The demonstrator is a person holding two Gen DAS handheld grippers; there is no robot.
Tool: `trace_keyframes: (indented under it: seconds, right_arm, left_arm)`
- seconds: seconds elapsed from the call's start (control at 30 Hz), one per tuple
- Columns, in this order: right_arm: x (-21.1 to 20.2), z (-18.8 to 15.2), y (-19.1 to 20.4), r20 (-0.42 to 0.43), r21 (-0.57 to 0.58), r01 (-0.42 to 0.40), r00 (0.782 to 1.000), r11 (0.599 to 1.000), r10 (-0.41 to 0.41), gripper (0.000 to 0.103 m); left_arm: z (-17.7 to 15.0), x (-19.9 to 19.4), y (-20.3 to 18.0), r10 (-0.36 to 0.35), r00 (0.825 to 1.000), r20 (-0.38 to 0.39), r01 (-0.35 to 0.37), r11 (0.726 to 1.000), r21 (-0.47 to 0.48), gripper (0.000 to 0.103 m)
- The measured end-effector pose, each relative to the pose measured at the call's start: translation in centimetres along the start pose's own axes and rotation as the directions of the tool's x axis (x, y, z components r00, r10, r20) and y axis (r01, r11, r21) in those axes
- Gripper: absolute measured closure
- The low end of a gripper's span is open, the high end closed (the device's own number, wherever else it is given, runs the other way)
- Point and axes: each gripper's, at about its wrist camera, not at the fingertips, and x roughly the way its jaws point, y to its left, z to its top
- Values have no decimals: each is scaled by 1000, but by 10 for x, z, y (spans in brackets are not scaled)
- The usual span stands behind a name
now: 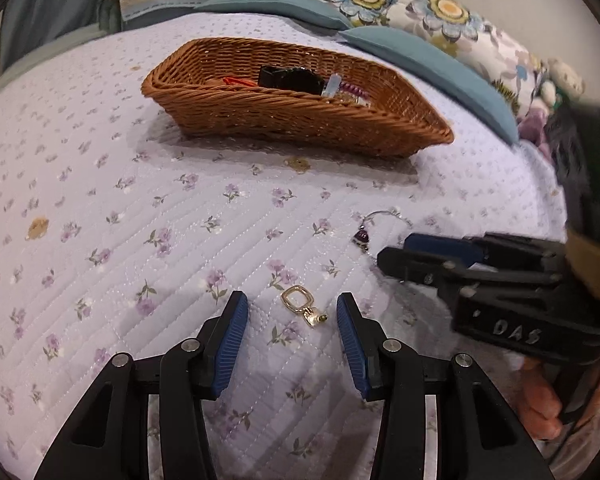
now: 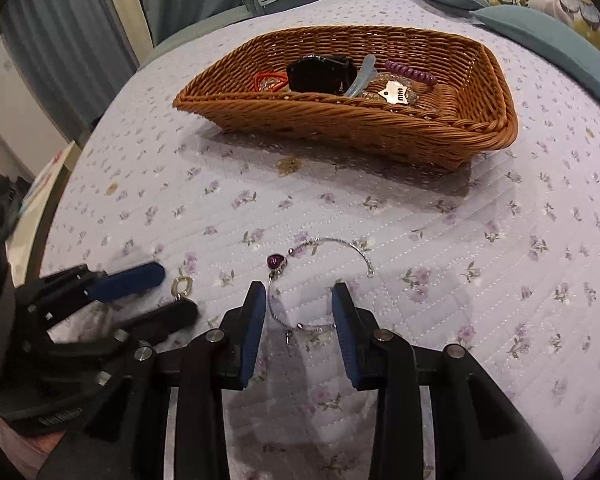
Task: Organize jewelry
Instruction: 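Grasp the heart-charm bracelet with the right tool while the left tool grasps the small gold charm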
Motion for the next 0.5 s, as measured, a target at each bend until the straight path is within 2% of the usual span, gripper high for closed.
trace_keyframes:
  seconds: [0.07, 0.17, 0.23, 0.4, 0.5]
  right_arm:
    - [2, 3, -2, 1, 25, -21, 1000, 999, 21, 66]
    - [5, 10, -4, 2, 57, -57, 998, 997, 57, 66]
    - [8, 13, -1, -1, 57, -59, 998, 997, 59, 66]
    - [16, 18, 6, -7, 45, -49, 999, 998, 49, 67]
    - [23, 20, 10, -20, 30, -6, 1000, 1000, 6, 77]
  left_arm:
    - [1, 1, -3, 26, 1000, 4, -26, 999, 22, 59]
    - [1, 1, 1, 27, 1000, 5, -27, 1000, 15, 62]
    - [2, 1, 5, 33, 999, 8, -33, 999, 7, 68]
    - [3, 1, 9, 54, 998, 16, -54, 999, -6, 70]
    - [3, 1, 11, 52, 999, 17, -51, 999, -8, 70]
